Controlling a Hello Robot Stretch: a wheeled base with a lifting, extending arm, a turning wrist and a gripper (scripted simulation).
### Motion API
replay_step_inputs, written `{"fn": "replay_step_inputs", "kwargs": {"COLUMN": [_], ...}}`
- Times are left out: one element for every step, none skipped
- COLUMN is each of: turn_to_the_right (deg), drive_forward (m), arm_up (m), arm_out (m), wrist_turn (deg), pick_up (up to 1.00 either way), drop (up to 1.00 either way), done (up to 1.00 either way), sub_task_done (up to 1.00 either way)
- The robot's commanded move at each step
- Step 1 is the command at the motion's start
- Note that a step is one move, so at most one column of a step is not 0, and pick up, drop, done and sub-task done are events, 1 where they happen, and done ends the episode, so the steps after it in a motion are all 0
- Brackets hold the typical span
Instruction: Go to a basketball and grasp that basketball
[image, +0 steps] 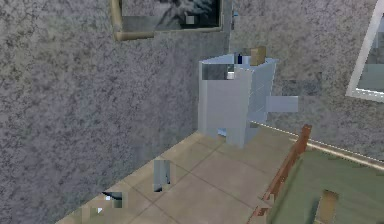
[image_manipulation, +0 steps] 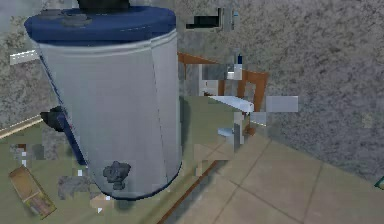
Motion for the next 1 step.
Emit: {"fn": "replay_step_inputs", "kwargs": {"turn_to_the_right": [-9.0], "drive_forward": [0.0], "arm_up": [0.0], "arm_out": [0.0], "wrist_turn": [0.0], "pick_up": [0.0], "drop": [0.0], "done": [0.0], "sub_task_done": [0.0]}}
